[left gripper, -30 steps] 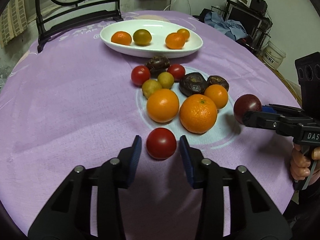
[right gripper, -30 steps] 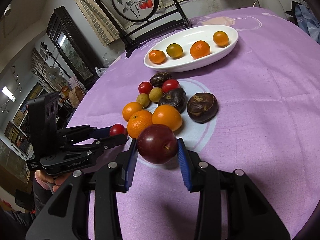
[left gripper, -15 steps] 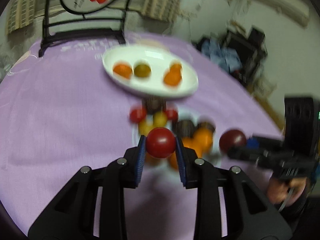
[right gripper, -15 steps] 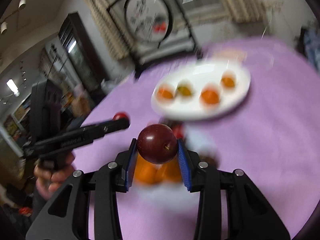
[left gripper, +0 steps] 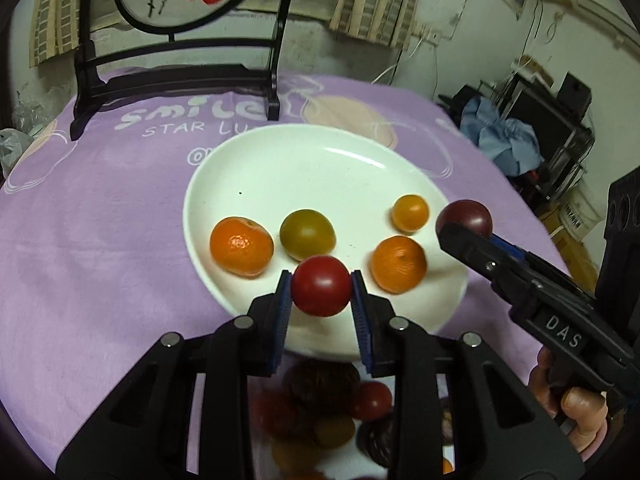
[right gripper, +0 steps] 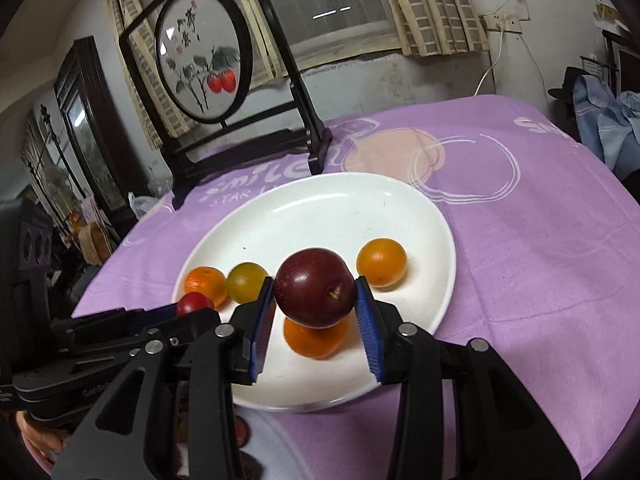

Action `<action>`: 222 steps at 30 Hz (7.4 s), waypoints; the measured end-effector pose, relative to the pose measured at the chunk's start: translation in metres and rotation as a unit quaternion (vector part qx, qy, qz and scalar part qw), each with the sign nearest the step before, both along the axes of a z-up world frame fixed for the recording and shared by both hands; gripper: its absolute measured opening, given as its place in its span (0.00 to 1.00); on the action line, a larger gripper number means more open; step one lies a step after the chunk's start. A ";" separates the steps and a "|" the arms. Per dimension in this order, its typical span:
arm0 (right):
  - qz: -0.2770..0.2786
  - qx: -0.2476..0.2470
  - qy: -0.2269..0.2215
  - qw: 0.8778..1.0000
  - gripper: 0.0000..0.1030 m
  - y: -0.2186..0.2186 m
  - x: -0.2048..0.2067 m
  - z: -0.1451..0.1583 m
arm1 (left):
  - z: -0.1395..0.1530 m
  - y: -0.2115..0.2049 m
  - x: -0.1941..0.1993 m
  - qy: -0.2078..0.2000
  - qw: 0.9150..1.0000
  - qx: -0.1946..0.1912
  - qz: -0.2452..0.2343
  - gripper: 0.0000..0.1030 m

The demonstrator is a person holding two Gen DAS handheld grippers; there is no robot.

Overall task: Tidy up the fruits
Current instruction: 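Place the tomato and plum into the white oval dish, opening both tools, then grasp a tangerine with the left tool while the right tool grasps a brown dried fruit, then place the tangerine and dried fruit into the white oval dish, opening both tools, then grasp a small orange fruit with the left tool while the right tool grasps an orange kumquat, then carry both orange fruits into the white oval dish and open both tools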

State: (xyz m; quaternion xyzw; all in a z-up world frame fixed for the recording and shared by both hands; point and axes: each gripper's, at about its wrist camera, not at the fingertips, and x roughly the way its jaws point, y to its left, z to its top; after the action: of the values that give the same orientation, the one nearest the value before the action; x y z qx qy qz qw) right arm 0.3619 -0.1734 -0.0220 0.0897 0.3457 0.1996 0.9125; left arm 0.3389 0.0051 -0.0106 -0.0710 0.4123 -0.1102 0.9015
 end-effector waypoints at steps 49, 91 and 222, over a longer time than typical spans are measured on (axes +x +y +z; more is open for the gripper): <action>0.172 -0.145 0.037 0.974 0.42 0.000 -0.105 -0.033 | 0.007 0.058 -0.095 -0.030 0.999 0.001 0.045 0.89; 0.150 -0.036 0.051 0.987 0.42 -0.026 -0.107 -0.019 | -0.022 -0.022 -0.147 -0.058 0.969 0.123 -0.207 0.43; 0.175 -0.145 0.074 0.971 0.37 0.007 -0.139 -0.037 | -0.043 0.010 -0.117 0.035 0.993 0.058 -0.095 0.38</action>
State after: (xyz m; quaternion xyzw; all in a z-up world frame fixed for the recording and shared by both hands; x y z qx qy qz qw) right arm 0.2226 -0.1662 -0.0595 -0.0908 0.4482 0.2969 0.8383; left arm 0.2217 0.0150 -0.0533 0.0173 0.4543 -0.1690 0.8745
